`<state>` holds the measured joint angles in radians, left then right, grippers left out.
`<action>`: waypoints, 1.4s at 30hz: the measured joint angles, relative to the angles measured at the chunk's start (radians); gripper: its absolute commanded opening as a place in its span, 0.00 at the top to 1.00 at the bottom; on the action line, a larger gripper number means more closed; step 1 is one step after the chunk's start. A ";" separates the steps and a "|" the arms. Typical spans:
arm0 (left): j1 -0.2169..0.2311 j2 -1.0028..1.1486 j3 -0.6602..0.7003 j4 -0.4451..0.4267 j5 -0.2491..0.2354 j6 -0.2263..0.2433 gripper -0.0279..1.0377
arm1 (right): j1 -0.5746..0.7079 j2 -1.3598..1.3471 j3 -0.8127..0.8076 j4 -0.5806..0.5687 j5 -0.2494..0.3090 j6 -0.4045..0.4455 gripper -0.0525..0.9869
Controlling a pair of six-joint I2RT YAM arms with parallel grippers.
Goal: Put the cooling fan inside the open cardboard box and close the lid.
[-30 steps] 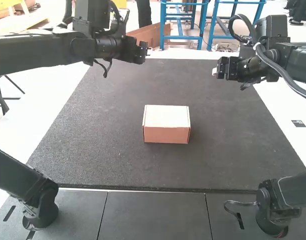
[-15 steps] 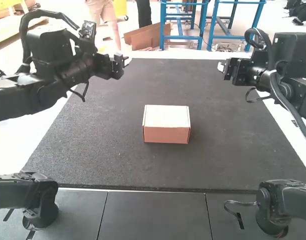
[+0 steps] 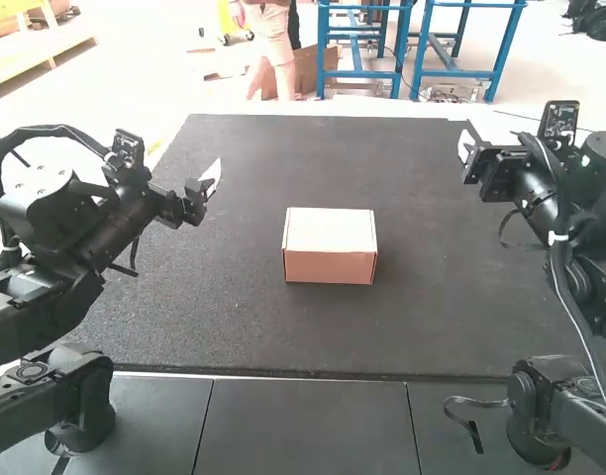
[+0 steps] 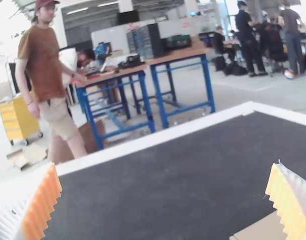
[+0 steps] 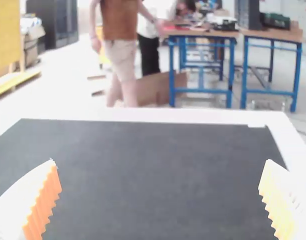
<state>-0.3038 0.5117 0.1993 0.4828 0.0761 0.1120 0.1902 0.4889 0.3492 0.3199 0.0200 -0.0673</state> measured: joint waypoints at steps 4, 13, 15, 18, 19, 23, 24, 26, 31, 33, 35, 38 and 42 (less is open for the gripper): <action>0.013 -0.057 -0.067 0.024 0.003 0.007 0.06 | -0.003 -0.128 -0.098 0.044 0.023 -0.033 0.08; 0.023 -0.391 -0.194 -0.197 0.003 0.009 0.07 | -0.003 -0.402 -0.311 0.025 0.045 -0.108 0.08; 0.023 -0.478 -0.194 -0.274 0.003 0.013 0.07 | -0.003 -0.464 -0.344 -0.018 0.046 -0.114 0.08; 0.029 -0.496 -0.194 -0.325 0.003 0.014 0.07 | -0.008 -0.479 -0.345 -0.094 0.052 -0.112 0.08; 0.035 -0.496 -0.194 -0.356 0.003 0.010 0.07 | -0.012 -0.479 -0.345 -0.123 0.052 -0.108 0.08; 0.073 -0.501 -0.194 -0.475 0.003 -0.052 0.07 | -0.024 -0.479 -0.345 -0.221 0.052 -0.078 0.08; 0.085 -0.500 -0.194 -0.501 0.003 -0.066 0.07 | -0.024 -0.479 -0.345 -0.260 0.055 -0.066 0.08; 0.113 -0.500 -0.194 -0.512 0.003 -0.084 0.07 | -0.024 -0.479 -0.345 -0.299 0.061 -0.046 0.08; 0.176 -0.500 -0.194 -0.512 0.002 -0.109 0.07 | -0.028 -0.479 -0.345 -0.304 0.072 -0.008 0.08; 0.179 -0.500 -0.194 -0.489 0.002 -0.113 0.07 | -0.032 -0.479 -0.345 -0.305 0.076 0.000 0.07; 0.179 -0.500 -0.194 -0.426 -0.005 -0.122 0.07 | -0.035 -0.479 -0.345 -0.307 0.076 0.008 0.08; 0.181 -0.500 -0.194 -0.423 -0.012 -0.154 0.07 | -0.040 -0.479 -0.345 -0.308 0.078 0.023 0.08; 0.209 -0.500 -0.194 -0.487 -0.022 -0.182 0.06 | -0.057 -0.479 -0.345 -0.308 0.079 0.034 0.07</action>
<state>-0.0952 0.0116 0.0055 -0.0040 0.0540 -0.0700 0.1333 0.0097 0.0044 0.0116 0.0986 -0.0338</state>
